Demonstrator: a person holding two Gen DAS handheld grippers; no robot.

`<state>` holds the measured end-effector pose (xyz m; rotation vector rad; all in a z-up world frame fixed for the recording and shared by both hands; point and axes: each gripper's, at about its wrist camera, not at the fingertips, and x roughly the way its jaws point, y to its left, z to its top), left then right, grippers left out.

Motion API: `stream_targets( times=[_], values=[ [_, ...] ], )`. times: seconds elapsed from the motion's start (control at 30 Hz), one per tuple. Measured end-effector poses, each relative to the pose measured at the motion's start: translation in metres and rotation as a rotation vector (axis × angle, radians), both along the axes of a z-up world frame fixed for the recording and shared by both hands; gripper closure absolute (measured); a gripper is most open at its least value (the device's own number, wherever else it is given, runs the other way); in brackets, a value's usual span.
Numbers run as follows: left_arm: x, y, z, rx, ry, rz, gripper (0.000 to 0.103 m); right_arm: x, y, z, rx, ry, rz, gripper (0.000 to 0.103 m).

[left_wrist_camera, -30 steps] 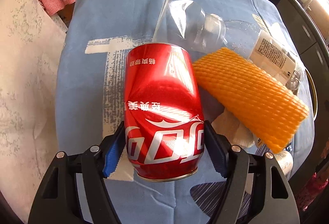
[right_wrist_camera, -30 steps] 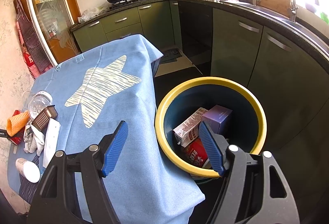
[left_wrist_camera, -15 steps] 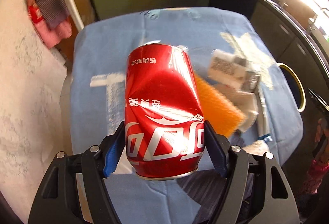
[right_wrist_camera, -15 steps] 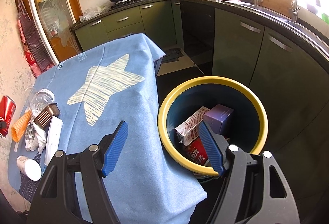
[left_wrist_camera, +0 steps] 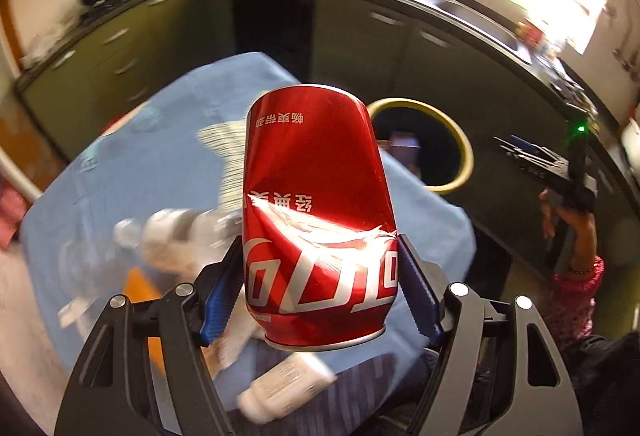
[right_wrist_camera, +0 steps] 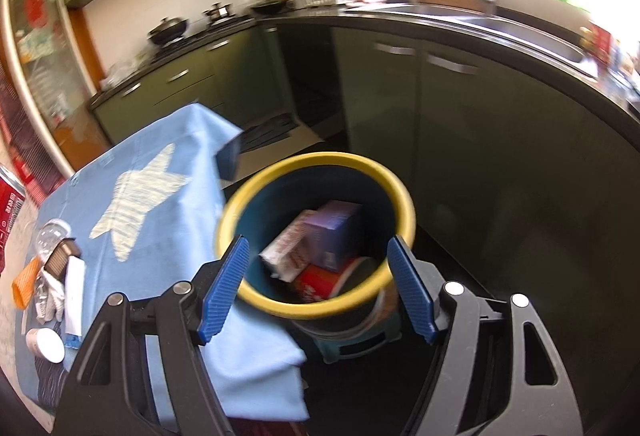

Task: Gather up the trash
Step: 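Carry the Coca-Cola can to the bin and release it inside, then move both tools back toward the remaining trash on the table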

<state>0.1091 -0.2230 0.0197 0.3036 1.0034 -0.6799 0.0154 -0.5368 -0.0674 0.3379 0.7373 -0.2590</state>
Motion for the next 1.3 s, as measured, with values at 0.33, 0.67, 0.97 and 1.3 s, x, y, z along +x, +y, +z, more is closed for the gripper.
stream_targets(
  times=[0.33,0.67,0.97,1.3],
  values=[
    [0.041,-0.158,-0.035,0.01,0.128,-0.231,0.031,-0.033,-0.041,-0.015,0.045,-0.004,-0.097,0.035],
    [0.075,-0.257,-0.089,0.077,0.103,-0.32,0.021,-0.046,-0.06,-0.026,0.077,0.011,-0.138,0.035],
    [0.084,-0.215,-0.055,-0.007,0.082,-0.281,0.018,-0.043,-0.058,-0.03,0.09,0.013,-0.122,0.035],
    [0.056,-0.067,0.021,-0.243,-0.109,-0.102,0.009,-0.026,-0.035,-0.023,0.073,0.02,-0.06,0.035]
  ],
)
